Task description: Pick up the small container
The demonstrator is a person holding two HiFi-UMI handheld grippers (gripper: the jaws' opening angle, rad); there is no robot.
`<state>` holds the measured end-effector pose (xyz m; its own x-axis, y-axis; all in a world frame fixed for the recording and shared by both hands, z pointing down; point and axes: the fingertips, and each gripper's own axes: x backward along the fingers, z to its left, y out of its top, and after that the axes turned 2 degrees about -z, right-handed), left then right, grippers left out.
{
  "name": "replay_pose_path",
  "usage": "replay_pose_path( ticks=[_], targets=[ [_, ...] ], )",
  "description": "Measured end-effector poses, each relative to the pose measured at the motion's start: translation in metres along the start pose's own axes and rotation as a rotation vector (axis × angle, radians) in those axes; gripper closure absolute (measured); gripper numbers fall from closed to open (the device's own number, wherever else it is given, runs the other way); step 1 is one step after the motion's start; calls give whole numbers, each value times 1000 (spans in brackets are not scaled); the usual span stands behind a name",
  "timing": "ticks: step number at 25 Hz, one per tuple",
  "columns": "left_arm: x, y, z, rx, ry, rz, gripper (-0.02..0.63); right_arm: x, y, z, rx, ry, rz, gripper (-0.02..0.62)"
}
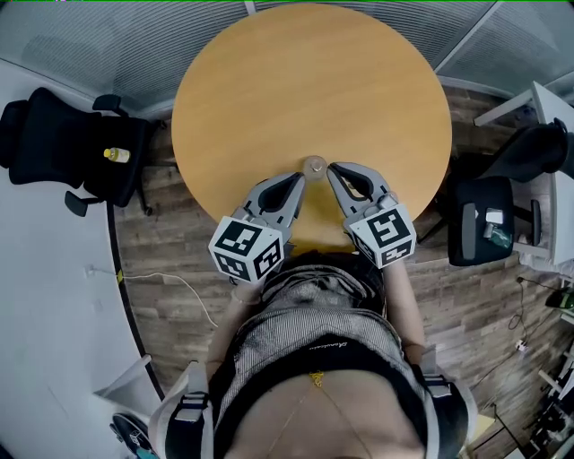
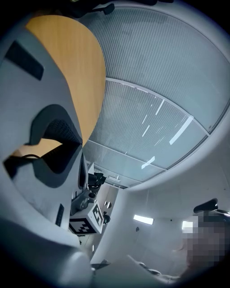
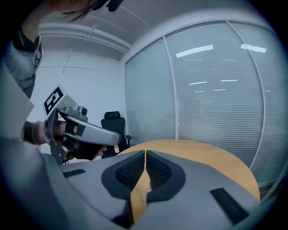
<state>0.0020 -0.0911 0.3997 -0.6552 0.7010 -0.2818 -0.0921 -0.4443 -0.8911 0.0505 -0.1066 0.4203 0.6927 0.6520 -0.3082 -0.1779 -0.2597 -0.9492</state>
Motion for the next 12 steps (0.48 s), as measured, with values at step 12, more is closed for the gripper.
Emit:
replay_pose_path(
  ticks=[12],
  targets=[
    [11, -9, 19, 38, 11, 30, 600, -29, -57, -12, -13, 25, 86, 569]
  ],
)
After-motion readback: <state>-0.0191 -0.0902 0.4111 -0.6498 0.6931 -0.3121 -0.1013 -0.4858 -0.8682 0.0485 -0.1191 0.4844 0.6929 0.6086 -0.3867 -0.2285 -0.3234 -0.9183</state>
